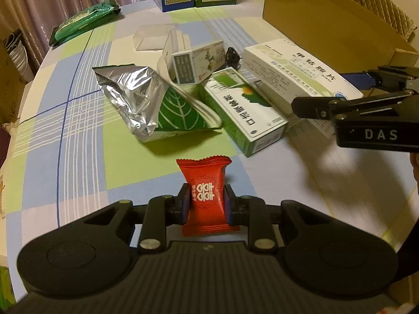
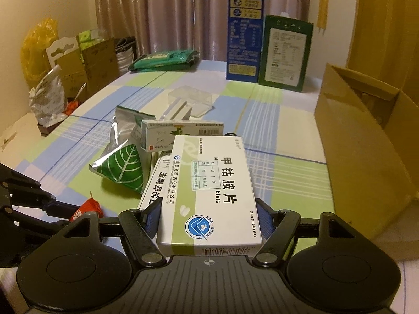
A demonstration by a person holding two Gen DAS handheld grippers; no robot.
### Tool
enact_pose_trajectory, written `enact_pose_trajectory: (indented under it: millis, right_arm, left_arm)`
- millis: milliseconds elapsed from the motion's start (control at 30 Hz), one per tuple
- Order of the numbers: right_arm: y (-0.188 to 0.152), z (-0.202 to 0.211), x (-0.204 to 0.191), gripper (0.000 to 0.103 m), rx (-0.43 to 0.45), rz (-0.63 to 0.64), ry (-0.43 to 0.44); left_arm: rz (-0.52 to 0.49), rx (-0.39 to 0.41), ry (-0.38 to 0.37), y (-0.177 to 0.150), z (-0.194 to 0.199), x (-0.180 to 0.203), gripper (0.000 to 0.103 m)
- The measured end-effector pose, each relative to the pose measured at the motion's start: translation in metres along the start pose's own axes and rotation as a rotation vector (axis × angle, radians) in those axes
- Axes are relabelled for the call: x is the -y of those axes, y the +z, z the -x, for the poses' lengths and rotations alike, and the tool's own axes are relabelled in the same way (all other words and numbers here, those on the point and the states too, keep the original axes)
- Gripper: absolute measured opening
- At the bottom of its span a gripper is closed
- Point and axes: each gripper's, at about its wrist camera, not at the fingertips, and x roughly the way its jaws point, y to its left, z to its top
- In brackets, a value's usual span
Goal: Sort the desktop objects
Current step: 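Carry the red candy and white medicine box with both tools over the cardboard box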
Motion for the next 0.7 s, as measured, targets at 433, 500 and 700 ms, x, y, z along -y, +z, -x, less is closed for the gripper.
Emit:
enact_pose_trajectory:
  millis: [433,500,700]
  right_arm:
    - [0.0,0.065,0.027,0.068,0.062,-0.056,-0.064]
    - [0.001,0.076,0.035,0.068,0.075,-0.066,-0.081]
    - [0.006,0.105,0.066,0.068,0.106,-0.102,-0.124]
  left_arm:
    - [-0.025,0.061,-0.05,0.02,0.037,0.051,0.021]
    - [-0.037,0.073,-0.062,0.027,0.042,0.063,0.021]
    - [-0.065,0.111,-0.099,0.051,0.052,0.099,0.021]
